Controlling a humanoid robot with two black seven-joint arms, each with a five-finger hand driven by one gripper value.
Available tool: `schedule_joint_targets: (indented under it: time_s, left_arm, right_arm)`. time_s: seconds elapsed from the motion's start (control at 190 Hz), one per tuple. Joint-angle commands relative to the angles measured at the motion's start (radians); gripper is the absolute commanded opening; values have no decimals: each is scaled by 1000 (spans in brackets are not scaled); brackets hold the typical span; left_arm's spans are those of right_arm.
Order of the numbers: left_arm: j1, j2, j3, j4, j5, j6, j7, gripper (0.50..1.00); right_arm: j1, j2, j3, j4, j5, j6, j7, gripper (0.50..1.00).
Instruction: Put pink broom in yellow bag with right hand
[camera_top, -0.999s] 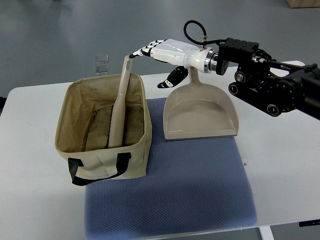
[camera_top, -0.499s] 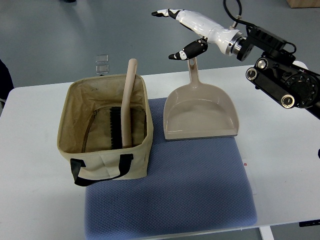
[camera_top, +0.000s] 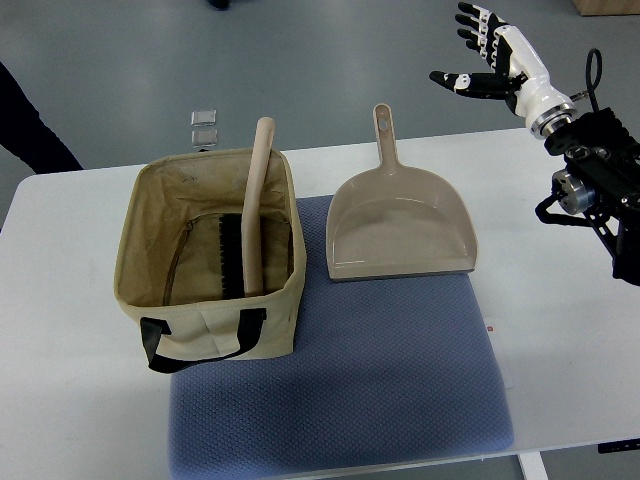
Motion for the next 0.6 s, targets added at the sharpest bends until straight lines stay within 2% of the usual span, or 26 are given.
schedule_joint_targets:
  time_s: [0.0,0.11,0.205,0.252,0.594]
  left_arm:
    - [0,0,0,1,0,0,0,1000]
    - [0,0,0,1,0,0,0,1000]
    - [0,0,0,1,0,2,0,1000]
    - [0,0,0,-1,0,0,0,1000]
    - [0,0,0,1,0,0,0,1000]
  right_arm:
    - [-30,9,2,-2,106,-7,-2,915]
    - [-60,12,6,-2,247,16,-3,928]
    - [-82,21,5,-2,394,97,-12,928]
    - [-83,27,5,-2,433,112,-14,928]
    - [-94,49,14,-15,464,108,0,928]
